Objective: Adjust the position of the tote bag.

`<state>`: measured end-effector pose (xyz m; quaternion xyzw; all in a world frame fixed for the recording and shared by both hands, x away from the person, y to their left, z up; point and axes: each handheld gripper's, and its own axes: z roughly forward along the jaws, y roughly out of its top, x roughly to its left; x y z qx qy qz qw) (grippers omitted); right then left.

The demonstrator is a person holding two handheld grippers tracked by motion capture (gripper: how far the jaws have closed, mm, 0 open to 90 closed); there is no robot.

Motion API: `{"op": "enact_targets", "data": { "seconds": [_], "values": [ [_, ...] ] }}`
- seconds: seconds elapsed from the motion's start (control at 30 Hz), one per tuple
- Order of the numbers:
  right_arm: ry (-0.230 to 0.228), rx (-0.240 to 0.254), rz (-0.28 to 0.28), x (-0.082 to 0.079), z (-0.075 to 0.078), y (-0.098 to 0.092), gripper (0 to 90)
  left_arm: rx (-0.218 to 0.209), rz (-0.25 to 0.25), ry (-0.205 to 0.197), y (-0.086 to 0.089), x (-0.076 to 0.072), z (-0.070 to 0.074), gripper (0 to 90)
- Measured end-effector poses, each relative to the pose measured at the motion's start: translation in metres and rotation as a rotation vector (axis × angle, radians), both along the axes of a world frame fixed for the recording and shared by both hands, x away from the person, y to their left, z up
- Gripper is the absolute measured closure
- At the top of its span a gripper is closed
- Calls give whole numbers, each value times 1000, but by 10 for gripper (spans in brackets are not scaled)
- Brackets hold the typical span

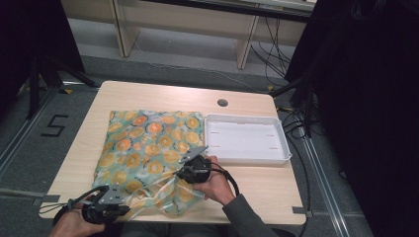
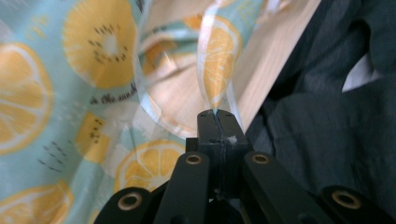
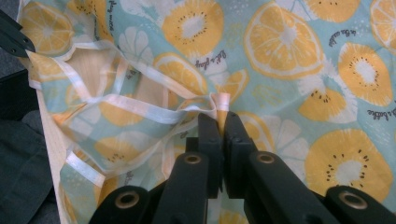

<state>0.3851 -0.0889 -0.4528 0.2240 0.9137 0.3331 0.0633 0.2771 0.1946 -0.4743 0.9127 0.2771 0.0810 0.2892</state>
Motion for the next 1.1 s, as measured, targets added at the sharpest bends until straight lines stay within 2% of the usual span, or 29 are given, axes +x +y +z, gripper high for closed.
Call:
{"op": "enact_targets", "data": {
  "seconds": [0.1, 0.13, 0.17, 0.2, 0.27, 0.37, 0.47, 0.5, 0.63, 0.8, 0.87, 0.93, 0.97, 1.03, 1.1],
  "values": [
    [-4, 1, -2, -1, 1, -1, 890, -15, 19, -30, 5, 2, 8, 899],
    [-14, -8, 8, 1, 2, -2, 890, -43, 37, -57, 7, 3, 11, 900],
    [-5, -11, -2, 0, 3, -2, 890, -40, 24, -49, 9, 4, 15, 900],
    [-2, -9, 0, 0, 3, -2, 890, -57, 53, -77, 11, 4, 19, 900],
    [0, -6, 4, -1, 3, -2, 890, -58, 48, -86, 13, 6, 25, 900],
    [-2, 12, 3, -1, 4, -2, 890, -57, 70, -124, 19, 12, 36, 900],
    [-4, 16, -7, -2, 6, -3, 889, -54, 88, -159, 27, 25, 52, 900],
    [-4, 23, 7, -1, 6, -3, 890, -55, 81, -189, 29, 29, 57, 900],
    [-8, 26, 9, -2, 8, -4, 890, -52, 101, -233, 37, 48, 75, 900],
    [0, 28, 6, -2, 7, -5, 890, -53, 119, -245, 39, 68, 85, 900],
    [1, 32, 16, -2, 8, -5, 889, -88, 135, -232, 38, 76, 87, 900],
    [9, 40, 21, -3, 8, -5, 889, -79, 123, -241, 37, 82, 87, 900],
    [29, 35, -3, -5, 9, -5, 889, -79, 133, -226, 35, 85, 87, 900],
    [22, 43, 14, -5, 8, -5, 889, -78, 133, -224, 34, 91, 86, 900],
    [27, 38, 15, -6, 8, -5, 889, -90, 146, -206, 33, 97, 85, 900]
  ]
}}
